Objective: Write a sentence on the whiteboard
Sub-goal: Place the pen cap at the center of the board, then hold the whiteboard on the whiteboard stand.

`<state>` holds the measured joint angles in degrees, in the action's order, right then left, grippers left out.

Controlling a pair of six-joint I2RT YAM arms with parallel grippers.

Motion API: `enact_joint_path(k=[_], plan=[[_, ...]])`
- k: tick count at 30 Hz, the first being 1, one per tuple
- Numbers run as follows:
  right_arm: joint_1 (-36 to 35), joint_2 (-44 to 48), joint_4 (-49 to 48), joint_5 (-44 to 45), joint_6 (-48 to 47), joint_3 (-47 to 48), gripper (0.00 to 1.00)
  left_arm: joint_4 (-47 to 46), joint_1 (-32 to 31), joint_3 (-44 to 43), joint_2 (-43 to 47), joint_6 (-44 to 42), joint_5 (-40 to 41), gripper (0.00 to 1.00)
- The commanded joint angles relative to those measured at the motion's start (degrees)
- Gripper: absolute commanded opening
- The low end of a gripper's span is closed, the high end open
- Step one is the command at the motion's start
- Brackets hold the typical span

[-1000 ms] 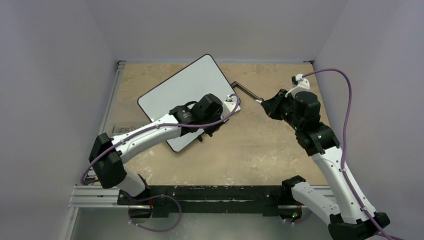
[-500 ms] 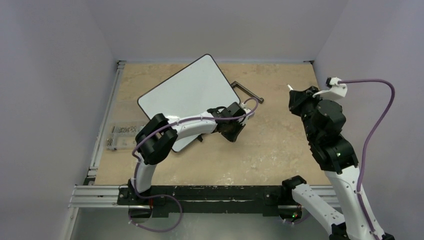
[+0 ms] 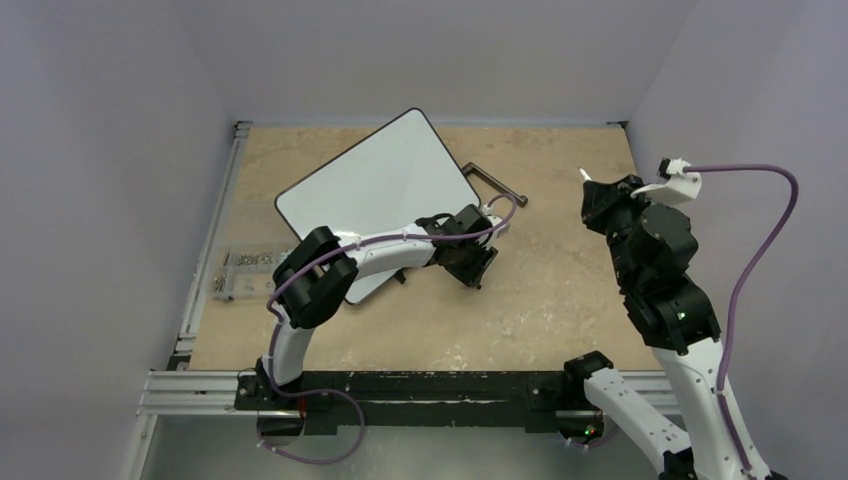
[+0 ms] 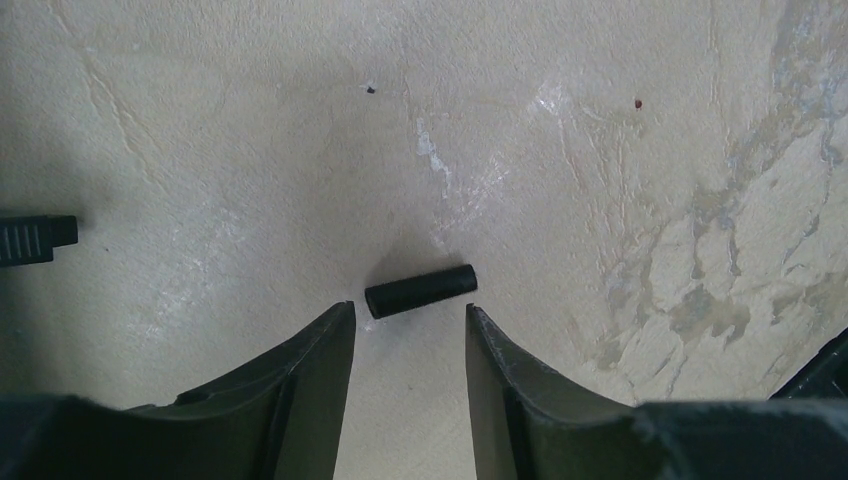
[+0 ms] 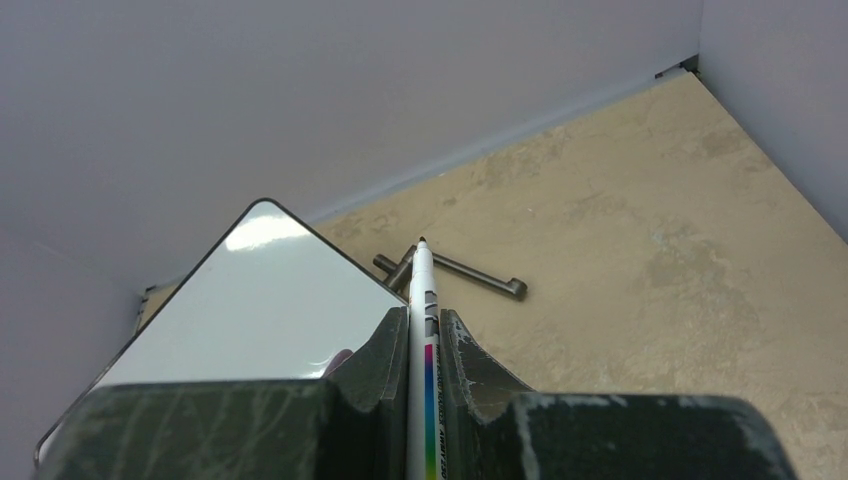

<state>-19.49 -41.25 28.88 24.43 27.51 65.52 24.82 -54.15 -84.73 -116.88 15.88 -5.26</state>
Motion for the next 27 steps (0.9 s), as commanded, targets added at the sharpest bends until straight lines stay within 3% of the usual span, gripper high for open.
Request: enact_joint_path(k=[1, 5, 9, 15, 20, 24, 27], plan=[[0.2, 0.1, -1.9, -0.7, -0.2, 0.2, 0.00, -1.4, -0.3, 0.2, 4.5, -0.3, -0.2, 0.45], [0.2, 0.5, -1.8, -1.4, -0.2, 0.6, 0.00, 0.3, -0.3, 0.1, 8.5, -1.4, 0.5, 0.49], [0.1, 0.9, -2.0, -2.5, -0.3, 0.6, 0.00, 4.9, -0.3, -1.3, 14.7, -4.2, 3.2, 0.65], [0.2, 1.4, -2.4, -4.9, -0.2, 0.3, 0.00, 13.6, 2.5, -3.2, 23.0, -7.2, 4.6, 0.66], [0.2, 1.8, -2.7, -6.9, -0.2, -0.5, 0.00, 15.0, 11.5, -0.5, 31.8, -6.6, -1.2, 0.67], [0.2, 1.9, -2.5, -8.1, -0.1, -0.7, 0.00, 18.9, 21.1, -1.1, 35.7, -7.8, -0.7, 0.79], [0.2, 2.2, -2.6, -8.5, -0.2, -1.2, 0.00, 19.6, 29.3, -1.8, 37.1, -7.9, -5.2, 0.82]])
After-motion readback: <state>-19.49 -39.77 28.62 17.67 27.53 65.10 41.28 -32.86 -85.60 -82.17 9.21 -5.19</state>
